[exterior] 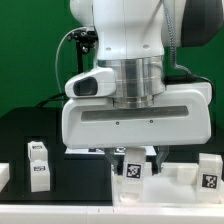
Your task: Assemble square table
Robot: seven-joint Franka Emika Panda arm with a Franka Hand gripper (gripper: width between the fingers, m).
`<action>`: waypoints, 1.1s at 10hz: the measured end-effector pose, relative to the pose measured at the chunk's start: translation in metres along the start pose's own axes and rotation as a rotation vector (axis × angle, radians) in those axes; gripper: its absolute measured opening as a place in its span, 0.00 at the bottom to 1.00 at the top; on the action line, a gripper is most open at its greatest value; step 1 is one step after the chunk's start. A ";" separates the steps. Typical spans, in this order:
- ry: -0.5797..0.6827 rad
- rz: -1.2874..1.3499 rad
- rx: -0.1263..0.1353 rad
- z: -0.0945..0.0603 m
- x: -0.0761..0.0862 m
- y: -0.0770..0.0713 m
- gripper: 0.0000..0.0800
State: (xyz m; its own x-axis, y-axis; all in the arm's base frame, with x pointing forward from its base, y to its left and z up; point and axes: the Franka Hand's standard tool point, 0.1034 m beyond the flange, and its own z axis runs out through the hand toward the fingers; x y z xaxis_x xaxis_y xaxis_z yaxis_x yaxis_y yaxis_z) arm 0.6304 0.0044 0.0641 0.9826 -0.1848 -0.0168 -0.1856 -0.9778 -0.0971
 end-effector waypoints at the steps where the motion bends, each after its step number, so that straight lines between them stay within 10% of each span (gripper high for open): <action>1: 0.002 0.095 -0.004 0.000 0.001 0.005 0.39; 6: 0.011 0.492 0.002 0.003 0.003 0.005 0.33; 8: -0.005 0.776 0.060 0.004 0.004 0.007 0.33; 11: -0.018 1.103 0.078 0.004 0.006 0.006 0.33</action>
Offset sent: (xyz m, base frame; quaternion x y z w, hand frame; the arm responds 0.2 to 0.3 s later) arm 0.0000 0.0000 0.0000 0.0000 0.0000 0.1938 0.9810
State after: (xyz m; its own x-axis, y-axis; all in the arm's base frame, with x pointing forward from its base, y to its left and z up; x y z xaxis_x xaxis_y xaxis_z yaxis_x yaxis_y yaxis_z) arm 0.6347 -0.0025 0.0594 0.2783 -0.9491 -0.1475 -0.9597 -0.2686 -0.0826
